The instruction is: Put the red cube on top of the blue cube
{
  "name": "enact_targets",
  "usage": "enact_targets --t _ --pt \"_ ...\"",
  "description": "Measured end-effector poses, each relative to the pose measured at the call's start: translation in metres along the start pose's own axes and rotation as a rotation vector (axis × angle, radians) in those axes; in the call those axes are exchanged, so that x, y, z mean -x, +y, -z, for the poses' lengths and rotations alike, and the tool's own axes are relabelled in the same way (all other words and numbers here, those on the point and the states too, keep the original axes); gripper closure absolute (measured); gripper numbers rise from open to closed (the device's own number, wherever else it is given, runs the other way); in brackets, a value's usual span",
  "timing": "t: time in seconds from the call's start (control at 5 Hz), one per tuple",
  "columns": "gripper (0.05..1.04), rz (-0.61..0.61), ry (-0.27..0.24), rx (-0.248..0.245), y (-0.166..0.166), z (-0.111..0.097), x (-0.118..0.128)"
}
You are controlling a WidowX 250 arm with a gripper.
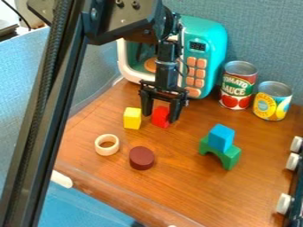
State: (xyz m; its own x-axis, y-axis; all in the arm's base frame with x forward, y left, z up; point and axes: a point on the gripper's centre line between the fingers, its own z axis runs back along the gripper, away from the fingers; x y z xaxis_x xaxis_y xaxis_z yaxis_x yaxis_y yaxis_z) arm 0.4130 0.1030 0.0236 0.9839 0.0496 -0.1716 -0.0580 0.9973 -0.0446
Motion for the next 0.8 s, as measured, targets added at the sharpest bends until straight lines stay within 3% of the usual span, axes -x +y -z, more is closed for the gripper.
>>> enact_targets --t 0.2,0.4,0.6,0.8 --pt "0.379 -0.002 -0.003 0.017 -0.001 0.005 -0.002" --pt "0.474 0.001 -0.014 0.036 -0.001 0.007 -0.003" --pt "0.474 -0.007 -0.018 0.046 -0.004 0.006 0.001" --pt "0.475 -0.047 -0.066 0.084 -0.020 -0.020 0.011"
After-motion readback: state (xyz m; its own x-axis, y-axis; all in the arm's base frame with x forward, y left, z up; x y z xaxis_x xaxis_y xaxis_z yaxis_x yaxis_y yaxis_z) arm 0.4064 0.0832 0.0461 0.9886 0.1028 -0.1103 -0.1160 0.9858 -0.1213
